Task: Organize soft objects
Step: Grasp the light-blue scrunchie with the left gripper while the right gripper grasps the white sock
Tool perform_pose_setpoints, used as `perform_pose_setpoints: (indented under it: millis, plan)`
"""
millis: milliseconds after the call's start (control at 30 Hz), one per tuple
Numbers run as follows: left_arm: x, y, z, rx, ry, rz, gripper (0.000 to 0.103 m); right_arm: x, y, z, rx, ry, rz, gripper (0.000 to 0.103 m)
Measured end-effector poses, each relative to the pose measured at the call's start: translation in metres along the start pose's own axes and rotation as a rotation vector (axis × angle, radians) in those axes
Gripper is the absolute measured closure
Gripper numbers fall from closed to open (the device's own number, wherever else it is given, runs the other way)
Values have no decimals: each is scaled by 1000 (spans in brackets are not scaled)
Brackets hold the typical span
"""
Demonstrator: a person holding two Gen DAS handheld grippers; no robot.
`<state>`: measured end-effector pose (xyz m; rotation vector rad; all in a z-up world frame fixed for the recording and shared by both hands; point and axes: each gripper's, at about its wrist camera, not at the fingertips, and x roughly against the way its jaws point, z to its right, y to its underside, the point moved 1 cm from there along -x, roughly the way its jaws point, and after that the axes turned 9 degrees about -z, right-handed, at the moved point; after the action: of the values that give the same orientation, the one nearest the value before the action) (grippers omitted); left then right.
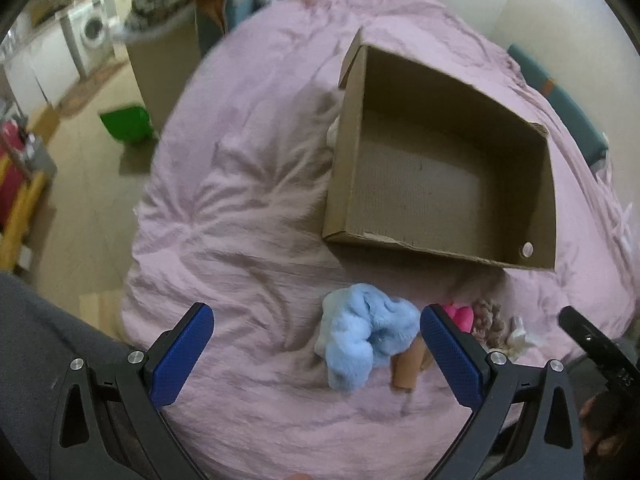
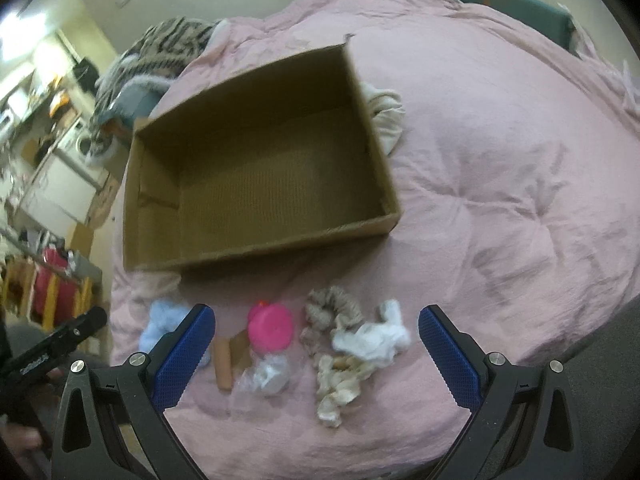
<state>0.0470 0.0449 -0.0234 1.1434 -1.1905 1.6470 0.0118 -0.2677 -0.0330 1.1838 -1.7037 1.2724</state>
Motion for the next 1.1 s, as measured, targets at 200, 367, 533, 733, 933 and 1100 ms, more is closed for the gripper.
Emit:
perform_pose_setpoints:
  millis: [200, 367, 533, 733, 933, 1100]
  plan:
    - [-49, -12, 3, 33, 57, -202, 0, -1, -17, 17, -30, 20, -14, 0]
    - [-80, -9, 18, 30, 85, -284, 11, -11, -14, 29, -57, 14, -49, 0]
    - [-101, -7, 28, -1, 73, -303, 22, -19, -14, 30, -63, 13, -64, 0]
    - [-108, -1, 25, -10, 101, -313, 72, -25, -13, 40, -116, -32, -97, 0]
    - [-81, 4, 17, 3, 80, -239, 80, -40, -13, 58, -213, -94, -184, 0]
    - [-53, 1, 7, 18, 76, -175, 80, -59, -6, 56, -216, -94, -281, 1]
